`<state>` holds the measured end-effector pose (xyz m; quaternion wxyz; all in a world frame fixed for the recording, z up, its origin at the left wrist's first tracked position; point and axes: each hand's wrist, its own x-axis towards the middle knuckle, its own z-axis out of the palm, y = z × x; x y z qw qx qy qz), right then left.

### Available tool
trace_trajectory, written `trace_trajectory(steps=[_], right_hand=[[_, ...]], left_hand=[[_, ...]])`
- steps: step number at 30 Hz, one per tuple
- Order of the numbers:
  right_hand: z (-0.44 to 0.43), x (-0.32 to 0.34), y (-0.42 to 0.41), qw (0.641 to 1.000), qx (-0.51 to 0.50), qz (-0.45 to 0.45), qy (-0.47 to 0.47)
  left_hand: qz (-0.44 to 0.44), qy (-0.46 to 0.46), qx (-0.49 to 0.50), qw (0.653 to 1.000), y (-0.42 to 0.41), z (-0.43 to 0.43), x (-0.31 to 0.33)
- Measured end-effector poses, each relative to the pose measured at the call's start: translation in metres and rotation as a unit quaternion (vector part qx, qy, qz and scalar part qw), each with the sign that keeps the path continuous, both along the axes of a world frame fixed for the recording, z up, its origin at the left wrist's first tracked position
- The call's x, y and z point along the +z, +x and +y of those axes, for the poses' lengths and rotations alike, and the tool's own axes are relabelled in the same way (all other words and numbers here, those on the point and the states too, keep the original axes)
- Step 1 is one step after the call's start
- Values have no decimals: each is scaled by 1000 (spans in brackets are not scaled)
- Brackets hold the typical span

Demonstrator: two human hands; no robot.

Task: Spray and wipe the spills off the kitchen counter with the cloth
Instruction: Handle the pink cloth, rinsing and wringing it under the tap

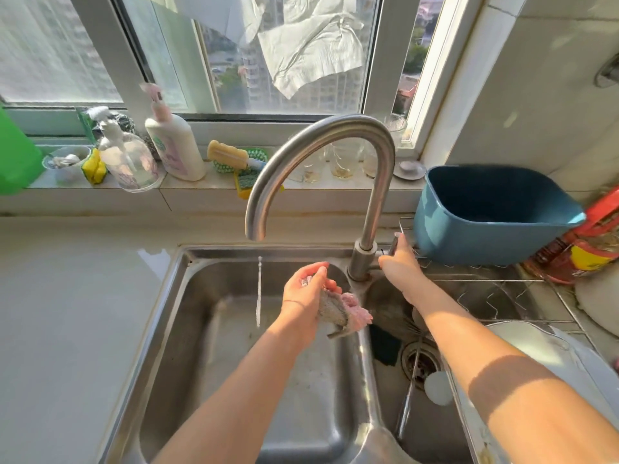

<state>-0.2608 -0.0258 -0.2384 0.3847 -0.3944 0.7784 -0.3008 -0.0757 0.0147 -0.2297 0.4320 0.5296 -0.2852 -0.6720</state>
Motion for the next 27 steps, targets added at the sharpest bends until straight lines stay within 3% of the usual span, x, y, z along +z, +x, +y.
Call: trace_trajectory(steps=[3, 5, 6, 8, 10, 11, 13, 15, 18, 20, 23, 27], right_hand=[[10, 6, 12, 998, -37, -29, -37], [27, 6, 33, 984, -83, -147, -58], [40, 7, 46, 965, -64, -253, -20], [70, 9, 73, 869, 68, -478, 106], [96, 6, 90, 755, 206, -600, 166], [106, 6, 96, 719, 248, -626, 173], [113, 13, 107, 708, 270, -629, 174], [116, 29, 120, 755, 293, -555, 193], [119, 48, 141, 883, 344, -275, 165], [124, 53, 165, 927, 340, -120, 109], [129, 45, 190, 937, 344, 51, 16], [136, 36, 197, 929, 342, 143, -2]], left_hand=[[10, 7, 4, 1000, 0, 5, 2], [33, 15, 12, 999, 1, 9, 8], [42, 16, 14, 999, 2, 11, 12], [47, 7, 5, 999, 9, 16, 20], [47, -12, -20, 999, 19, 20, 29], [47, -22, -41, 998, 25, 22, 34], [35, -38, -91, 994, 37, 25, 40], [0, -53, -133, 990, 50, 28, 43], [-49, -53, -133, 988, 66, 30, 45], [-87, -38, -105, 990, 76, 33, 46], [-137, -24, -69, 988, 82, 37, 44], [-201, -16, -48, 978, 88, 41, 39]])
